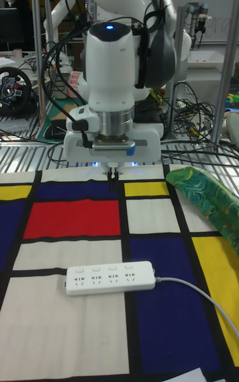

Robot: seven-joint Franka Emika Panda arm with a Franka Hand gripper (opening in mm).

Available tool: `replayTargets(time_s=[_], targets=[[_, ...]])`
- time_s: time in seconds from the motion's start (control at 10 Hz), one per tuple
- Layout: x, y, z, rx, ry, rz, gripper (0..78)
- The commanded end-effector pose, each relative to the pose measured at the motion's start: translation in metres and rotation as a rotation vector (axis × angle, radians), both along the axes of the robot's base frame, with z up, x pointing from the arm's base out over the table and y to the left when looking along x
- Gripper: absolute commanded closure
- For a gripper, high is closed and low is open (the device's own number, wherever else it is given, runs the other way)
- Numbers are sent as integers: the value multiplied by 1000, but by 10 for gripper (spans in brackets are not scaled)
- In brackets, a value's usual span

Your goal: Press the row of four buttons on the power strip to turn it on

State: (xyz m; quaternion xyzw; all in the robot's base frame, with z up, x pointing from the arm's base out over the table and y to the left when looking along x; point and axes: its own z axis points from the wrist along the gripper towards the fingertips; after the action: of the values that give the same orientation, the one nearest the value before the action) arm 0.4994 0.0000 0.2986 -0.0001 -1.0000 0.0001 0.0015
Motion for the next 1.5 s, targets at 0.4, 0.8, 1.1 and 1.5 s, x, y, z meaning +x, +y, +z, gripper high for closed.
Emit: replayTargets(time_s=[0.4,0.8,1.1,1.5], targets=[[0,0,0,-46,52,-383,776],[0,0,0,-44,54,-401,776],[0,0,0,-26,53,-587,776],[-1,1,1,-24,39,-887,776]])
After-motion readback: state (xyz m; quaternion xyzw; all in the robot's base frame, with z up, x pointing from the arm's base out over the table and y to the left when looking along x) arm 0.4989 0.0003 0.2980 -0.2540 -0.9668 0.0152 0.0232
